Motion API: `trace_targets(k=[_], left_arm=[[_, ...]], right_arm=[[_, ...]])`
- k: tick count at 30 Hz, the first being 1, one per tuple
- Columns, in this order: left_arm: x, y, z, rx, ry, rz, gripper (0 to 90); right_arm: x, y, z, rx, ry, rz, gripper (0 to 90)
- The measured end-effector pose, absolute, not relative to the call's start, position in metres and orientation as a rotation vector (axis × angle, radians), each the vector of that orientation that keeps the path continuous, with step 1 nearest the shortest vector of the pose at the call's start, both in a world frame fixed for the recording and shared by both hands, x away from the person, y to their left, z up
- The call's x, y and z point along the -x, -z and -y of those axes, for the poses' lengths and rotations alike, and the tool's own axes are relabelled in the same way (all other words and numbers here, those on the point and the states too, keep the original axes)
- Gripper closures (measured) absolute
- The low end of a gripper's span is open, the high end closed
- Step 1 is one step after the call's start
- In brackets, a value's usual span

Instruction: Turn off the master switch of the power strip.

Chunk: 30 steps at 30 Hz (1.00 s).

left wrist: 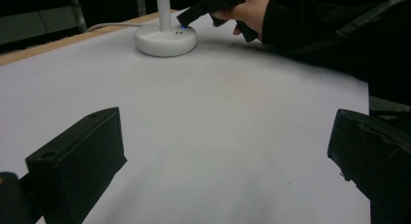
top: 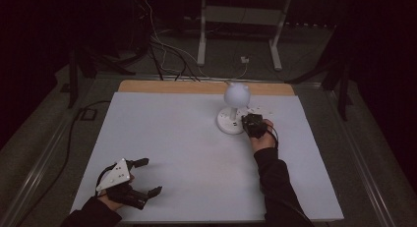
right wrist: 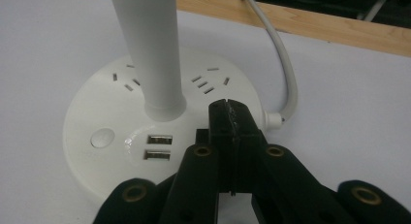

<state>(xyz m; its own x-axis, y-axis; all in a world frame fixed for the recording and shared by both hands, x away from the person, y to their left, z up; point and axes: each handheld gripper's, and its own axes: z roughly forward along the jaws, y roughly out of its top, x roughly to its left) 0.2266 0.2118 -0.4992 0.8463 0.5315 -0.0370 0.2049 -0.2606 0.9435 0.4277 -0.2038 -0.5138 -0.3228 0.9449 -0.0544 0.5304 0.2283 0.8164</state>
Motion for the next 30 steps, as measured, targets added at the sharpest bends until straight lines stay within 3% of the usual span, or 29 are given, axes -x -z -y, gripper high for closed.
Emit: trace_targets(k=[30], left_arm=[[-0.2259, 0.4988, -0.2115, -1.838, -0.343, -0.556, 0.4]], right_arm=[[-0.4255, 0.5181, 0.2031, -1.247, -0.937, -1.966, 90.0]])
